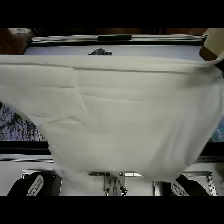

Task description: Fold the shirts.

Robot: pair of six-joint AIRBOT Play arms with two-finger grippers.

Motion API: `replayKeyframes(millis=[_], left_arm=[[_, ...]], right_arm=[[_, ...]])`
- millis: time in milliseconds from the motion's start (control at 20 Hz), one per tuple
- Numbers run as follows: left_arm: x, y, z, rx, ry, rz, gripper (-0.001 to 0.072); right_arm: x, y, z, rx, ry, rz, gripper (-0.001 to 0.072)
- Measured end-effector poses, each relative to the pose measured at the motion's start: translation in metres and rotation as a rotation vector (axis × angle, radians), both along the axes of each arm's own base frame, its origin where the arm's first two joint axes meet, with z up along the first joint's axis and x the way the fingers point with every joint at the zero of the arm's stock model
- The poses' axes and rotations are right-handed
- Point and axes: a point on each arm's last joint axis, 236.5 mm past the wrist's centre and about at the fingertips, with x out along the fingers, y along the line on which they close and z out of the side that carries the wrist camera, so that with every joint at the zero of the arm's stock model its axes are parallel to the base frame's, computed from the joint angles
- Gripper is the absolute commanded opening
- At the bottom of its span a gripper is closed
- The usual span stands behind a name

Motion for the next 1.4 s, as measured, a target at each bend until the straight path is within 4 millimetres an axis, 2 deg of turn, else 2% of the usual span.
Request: replayKeyframes(millis=[150,250,400,550,650,800,950,1100,1200,1400], left_arm=[[0.054,0.005,-0.073,-0.076,0.186,-0.045,0.0030],[0.102,0.005,-0.118,-0.147,0.264,-0.067,0.0030],[0.176,0.006,-0.182,-0.192,0.300,-0.067,0.0029],[0.245,0.007,-0.246,-0.188,0.299,-0.041,0.0030],[0.281,0.005,-0.284,-0.187,0.296,-0.020,0.0030],[0.320,0.008,-0.329,-0.181,0.291,0.017,0.0030],[0.335,0.008,-0.366,-0.183,0.324,0.029,0.0031],[0.330,0.009,-0.388,-0.163,0.387,0.005,0.0031],[0.312,0.013,-0.404,-0.135,0.474,-0.031,0.0031],[0.261,0.016,-0.437,-0.120,0.707,-0.123,0.0031]], right_arm=[[0.056,-0.008,-0.090,0.037,0.225,-0.015,0.0051],[0.097,-0.008,-0.145,0.089,0.306,-0.039,0.0051],[0.158,0.006,-0.212,0.196,0.327,-0.069,0.0051],[0.215,0.025,-0.262,0.264,0.258,-0.097,0.0051],[0.247,0.035,-0.284,0.286,0.187,-0.117,0.0051],[0.276,0.052,-0.310,0.299,0.121,-0.127,0.0052],[0.285,0.065,-0.331,0.287,0.106,-0.120,0.0051],[0.279,0.073,-0.339,0.265,0.138,-0.097,0.0051],[0.264,0.068,-0.344,0.228,0.201,-0.081,0.0051],[0.221,0.065,-0.367,0.190,0.403,-0.074,0.0051]])
